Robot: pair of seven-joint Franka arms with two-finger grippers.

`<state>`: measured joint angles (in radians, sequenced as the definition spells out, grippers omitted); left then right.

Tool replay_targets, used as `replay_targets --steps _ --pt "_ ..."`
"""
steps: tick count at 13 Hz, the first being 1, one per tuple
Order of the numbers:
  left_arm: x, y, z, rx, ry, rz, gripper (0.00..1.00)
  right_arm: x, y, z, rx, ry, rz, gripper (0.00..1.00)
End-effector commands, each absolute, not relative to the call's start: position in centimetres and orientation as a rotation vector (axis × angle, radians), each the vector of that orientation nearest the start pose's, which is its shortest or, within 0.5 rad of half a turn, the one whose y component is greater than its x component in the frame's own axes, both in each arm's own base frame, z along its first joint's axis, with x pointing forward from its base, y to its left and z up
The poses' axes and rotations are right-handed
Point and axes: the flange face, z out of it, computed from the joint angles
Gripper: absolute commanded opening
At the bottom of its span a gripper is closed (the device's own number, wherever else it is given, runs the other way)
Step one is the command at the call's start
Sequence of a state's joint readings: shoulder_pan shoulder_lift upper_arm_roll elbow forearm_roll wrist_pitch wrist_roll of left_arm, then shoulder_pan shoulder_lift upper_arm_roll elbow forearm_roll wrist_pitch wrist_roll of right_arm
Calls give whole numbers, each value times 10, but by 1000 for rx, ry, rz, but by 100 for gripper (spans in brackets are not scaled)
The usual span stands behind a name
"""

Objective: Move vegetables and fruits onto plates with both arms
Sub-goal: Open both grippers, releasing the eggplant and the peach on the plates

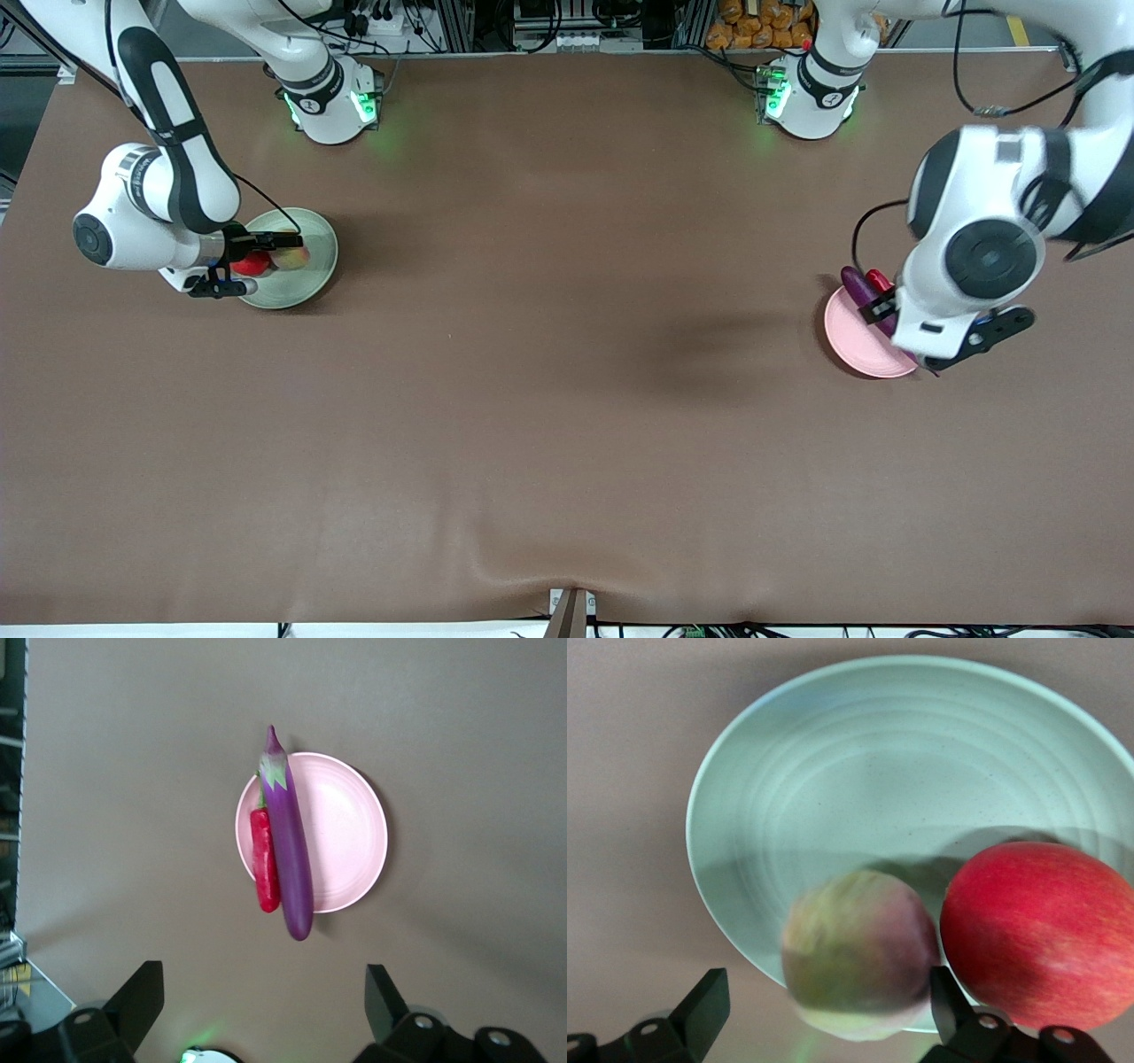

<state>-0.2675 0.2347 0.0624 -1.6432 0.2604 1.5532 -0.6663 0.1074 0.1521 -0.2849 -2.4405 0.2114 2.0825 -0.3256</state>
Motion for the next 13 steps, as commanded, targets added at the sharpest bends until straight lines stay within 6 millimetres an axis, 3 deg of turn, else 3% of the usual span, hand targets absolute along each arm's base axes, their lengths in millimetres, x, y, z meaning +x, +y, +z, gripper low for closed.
replay_targets --steps 1,4,8,11,13 --pt "568 -66 514 -2782 -455 220 100 432 -57 226 -2848 -46 638 100" --pt "556 -31 555 -2876 -301 195 100 471 -59 272 -2830 -77 627 100" --pt "539 -28 579 -2917 -246 215 100 541 -57 372 -2853 -168 538 100" --pt "526 -24 599 -2960 -151 201 100 584 -39 451 -2906 -261 373 100" --pt "518 -10 612 -2986 -121 181 100 603 -11 513 -3030 -410 305 100"
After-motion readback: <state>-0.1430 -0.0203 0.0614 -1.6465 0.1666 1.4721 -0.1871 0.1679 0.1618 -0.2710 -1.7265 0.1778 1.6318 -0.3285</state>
